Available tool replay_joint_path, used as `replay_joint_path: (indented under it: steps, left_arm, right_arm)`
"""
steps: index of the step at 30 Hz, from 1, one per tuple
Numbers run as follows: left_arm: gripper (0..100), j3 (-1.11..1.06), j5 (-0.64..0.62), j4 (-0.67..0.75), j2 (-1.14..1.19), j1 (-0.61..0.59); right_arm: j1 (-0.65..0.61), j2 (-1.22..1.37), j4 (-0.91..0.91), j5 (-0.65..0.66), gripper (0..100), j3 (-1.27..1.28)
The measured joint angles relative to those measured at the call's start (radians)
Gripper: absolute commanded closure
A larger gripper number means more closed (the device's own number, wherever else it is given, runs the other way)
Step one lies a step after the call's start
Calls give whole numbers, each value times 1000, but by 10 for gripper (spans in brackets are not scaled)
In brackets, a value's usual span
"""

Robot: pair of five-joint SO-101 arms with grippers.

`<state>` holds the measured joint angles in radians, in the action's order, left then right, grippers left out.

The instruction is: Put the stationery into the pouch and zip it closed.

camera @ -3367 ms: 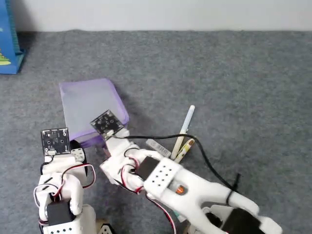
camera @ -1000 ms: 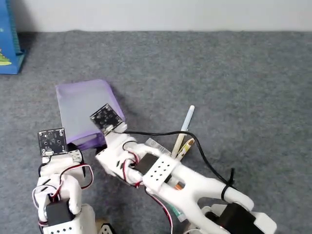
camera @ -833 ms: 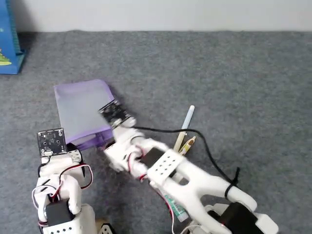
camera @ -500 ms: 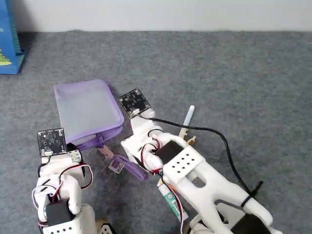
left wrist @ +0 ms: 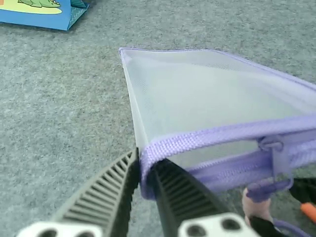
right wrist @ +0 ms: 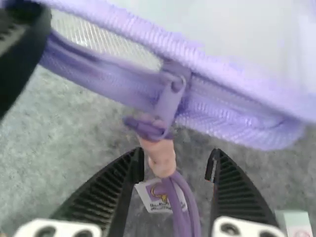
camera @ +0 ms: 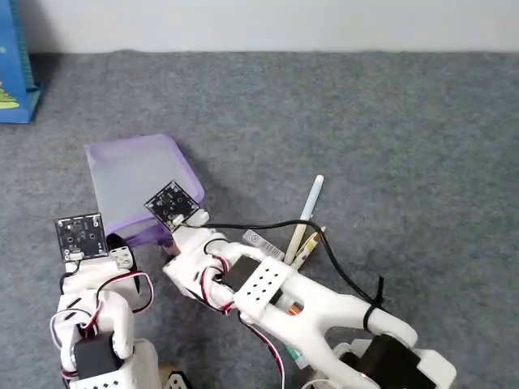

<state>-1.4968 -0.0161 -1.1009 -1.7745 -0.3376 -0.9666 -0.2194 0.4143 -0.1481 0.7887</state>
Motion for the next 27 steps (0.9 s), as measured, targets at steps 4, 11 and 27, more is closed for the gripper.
replay_joint_path:
  steps: [4, 11, 27]
  left_arm:
    - [989, 0, 0, -3, 0, 0]
    - [989, 0, 0, -12, 0, 0]
    - [989, 0, 0, -31, 0, 3]
  right_arm:
    - [0, 0, -21, 0, 797, 0]
    - [-3, 37, -95, -51, 934, 0]
    - [281, -196, 187, 29, 991, -2]
